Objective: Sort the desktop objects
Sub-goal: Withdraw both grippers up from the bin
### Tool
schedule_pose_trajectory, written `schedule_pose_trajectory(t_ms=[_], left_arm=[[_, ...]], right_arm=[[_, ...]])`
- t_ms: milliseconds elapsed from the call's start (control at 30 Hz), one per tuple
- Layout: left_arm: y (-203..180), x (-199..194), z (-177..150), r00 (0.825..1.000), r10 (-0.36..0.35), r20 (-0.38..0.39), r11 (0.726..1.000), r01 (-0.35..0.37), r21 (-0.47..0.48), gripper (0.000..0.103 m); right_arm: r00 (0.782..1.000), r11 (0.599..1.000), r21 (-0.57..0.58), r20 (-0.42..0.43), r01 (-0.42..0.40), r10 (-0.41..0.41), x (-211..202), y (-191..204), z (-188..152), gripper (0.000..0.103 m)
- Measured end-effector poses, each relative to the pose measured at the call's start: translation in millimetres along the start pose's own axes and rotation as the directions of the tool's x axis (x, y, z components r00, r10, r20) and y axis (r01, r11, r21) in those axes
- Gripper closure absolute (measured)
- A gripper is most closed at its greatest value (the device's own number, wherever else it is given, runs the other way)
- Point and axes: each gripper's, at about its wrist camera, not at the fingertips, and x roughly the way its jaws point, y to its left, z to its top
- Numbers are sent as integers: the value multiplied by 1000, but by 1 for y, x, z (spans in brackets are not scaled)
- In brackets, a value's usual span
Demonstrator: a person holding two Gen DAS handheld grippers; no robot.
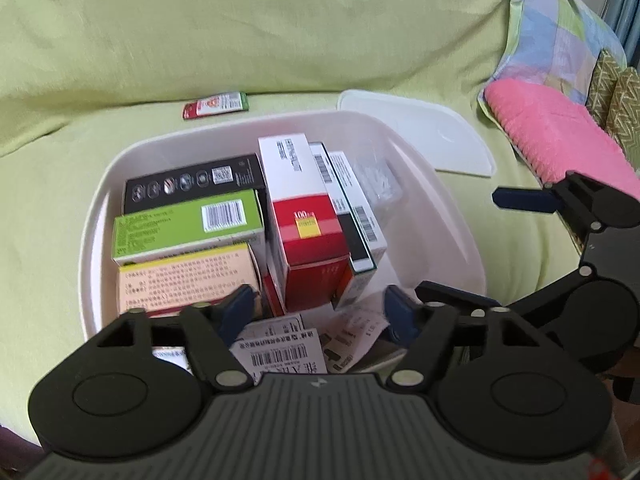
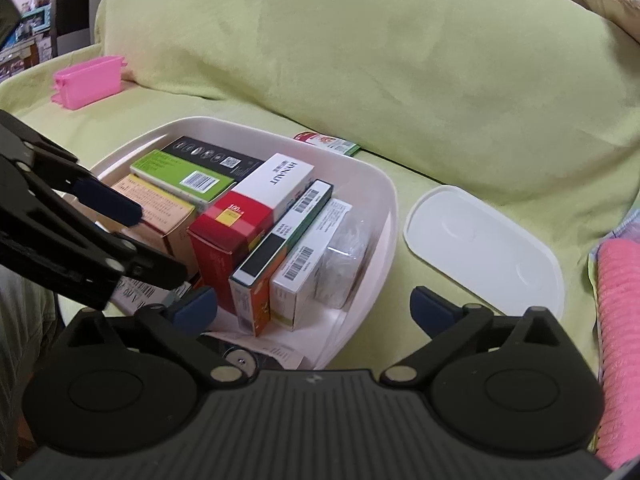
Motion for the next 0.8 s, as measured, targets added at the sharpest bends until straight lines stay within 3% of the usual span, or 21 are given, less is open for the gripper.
schedule_pose_trajectory(t_ms=[467, 800], left_arm=[[5, -22, -6, 996, 76, 36, 997, -75, -28, 12], [3, -51, -22, 992, 110, 67, 993, -107, -47, 11]], right_arm=[[1000, 995, 103, 11, 15, -16, -19, -6, 5, 1], [1000, 989, 149, 11, 4, -6, -43, 6, 7, 1]])
